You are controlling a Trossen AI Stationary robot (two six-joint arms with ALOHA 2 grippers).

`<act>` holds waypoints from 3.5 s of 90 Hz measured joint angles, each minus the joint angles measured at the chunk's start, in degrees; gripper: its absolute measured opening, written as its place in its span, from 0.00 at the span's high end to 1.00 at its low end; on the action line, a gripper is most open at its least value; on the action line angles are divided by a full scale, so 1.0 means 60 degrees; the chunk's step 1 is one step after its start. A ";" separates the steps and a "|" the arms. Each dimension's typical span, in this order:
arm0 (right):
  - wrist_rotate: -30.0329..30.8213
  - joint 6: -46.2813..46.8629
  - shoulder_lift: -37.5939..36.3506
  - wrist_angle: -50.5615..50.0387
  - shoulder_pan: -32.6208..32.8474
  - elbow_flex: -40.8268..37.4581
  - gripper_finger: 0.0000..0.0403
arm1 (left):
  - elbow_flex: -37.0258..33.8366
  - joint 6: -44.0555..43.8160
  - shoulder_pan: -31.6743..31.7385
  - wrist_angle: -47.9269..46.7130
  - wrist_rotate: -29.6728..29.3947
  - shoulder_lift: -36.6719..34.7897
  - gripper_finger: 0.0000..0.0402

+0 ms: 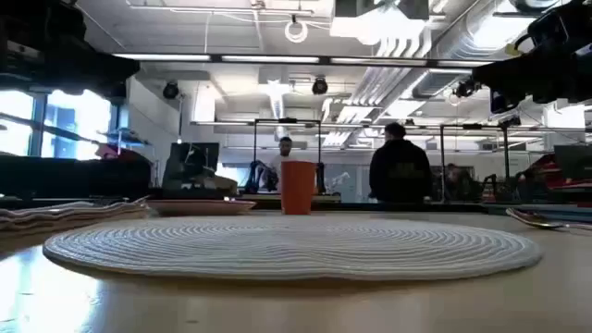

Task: Set table place

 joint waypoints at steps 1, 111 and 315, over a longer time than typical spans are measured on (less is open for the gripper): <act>0.0000 0.0000 0.0001 0.0001 -0.0002 0.0001 1.00 | 0.0002 0.0000 0.0000 -0.0002 0.0000 0.0002 1.00; 0.0000 0.0000 0.0003 0.0001 -0.0002 0.0003 1.00 | 0.0002 0.0286 0.0002 0.0003 -0.0036 0.0003 1.00; -0.0004 0.0003 0.0011 -0.0001 0.0000 0.0000 1.00 | 0.5478 -1.6572 -0.1336 -0.7525 0.0463 1.1449 0.62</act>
